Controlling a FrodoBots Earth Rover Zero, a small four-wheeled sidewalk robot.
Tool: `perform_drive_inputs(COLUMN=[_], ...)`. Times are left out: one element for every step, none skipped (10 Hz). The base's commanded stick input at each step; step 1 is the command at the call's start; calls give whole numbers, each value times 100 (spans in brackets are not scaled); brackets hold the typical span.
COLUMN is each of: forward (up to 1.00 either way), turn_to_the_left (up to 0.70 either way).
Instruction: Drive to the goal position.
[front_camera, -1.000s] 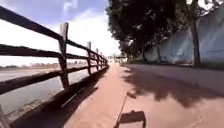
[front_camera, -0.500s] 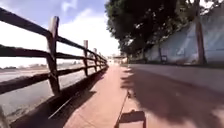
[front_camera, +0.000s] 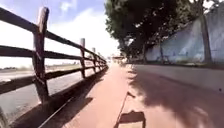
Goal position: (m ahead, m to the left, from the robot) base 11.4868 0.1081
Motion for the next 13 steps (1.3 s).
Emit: perform_drive_inputs(forward=[70, 70, 70, 70, 70, 70, 70, 70, 70, 70, 70, 70, 70], turn_to_the_left=[-8, -8, -8, -8, -8, -8, -8, -8, -8, -8, -8, -8, -8])
